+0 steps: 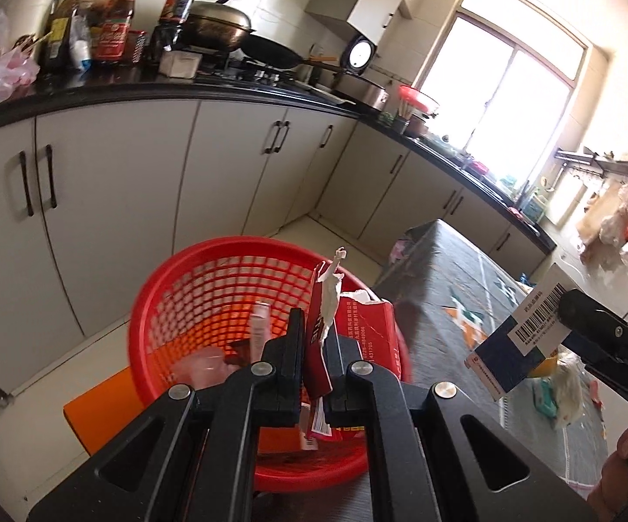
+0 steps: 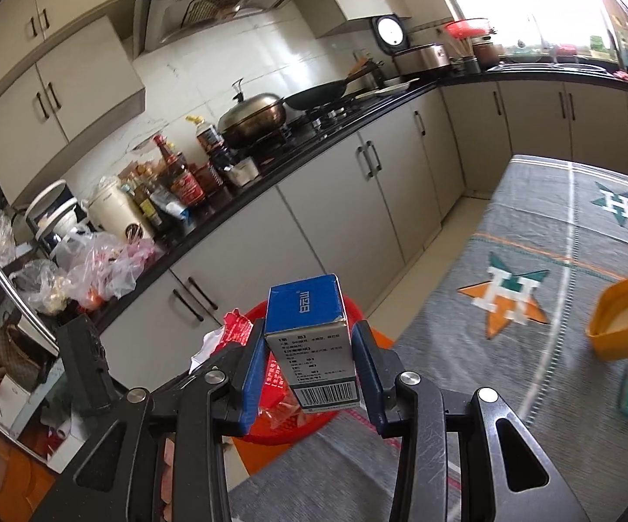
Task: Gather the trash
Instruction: 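Open both tools over the red basket to drop the wrapper and box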
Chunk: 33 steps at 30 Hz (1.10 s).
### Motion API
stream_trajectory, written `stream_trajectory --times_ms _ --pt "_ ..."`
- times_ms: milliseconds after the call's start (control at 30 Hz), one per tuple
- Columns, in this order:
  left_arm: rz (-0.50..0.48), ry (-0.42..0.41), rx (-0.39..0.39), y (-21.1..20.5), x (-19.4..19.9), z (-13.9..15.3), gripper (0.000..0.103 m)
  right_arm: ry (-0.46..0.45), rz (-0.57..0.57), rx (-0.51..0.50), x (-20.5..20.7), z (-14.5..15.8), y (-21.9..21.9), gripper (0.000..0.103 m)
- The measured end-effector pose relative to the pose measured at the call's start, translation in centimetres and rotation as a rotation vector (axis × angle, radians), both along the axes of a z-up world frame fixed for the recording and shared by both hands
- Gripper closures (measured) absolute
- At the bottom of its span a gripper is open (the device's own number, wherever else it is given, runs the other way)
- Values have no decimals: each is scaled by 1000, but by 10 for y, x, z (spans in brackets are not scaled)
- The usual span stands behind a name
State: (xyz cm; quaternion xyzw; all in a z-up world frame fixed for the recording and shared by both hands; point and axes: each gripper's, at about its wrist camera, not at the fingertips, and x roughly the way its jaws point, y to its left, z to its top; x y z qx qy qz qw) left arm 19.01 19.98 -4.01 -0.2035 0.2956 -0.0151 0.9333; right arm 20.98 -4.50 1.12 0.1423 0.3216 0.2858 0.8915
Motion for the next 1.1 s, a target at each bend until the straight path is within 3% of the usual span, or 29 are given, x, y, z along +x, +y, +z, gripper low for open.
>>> stream_trajectory --times_ms 400,800,900,967,1100 --pt "20 27 -12 20 4 -17 97 51 43 -40 18 -20 41 61" --pt "19 41 -2 20 6 -26 97 105 43 -61 32 -41 53 60" --pt "16 37 -4 21 5 -25 85 106 39 -54 32 -41 52 58" --pt "22 31 -10 21 3 -23 72 99 34 -53 32 -40 50 57" --pt "28 23 -18 23 1 -20 71 85 30 -44 28 -36 45 57"
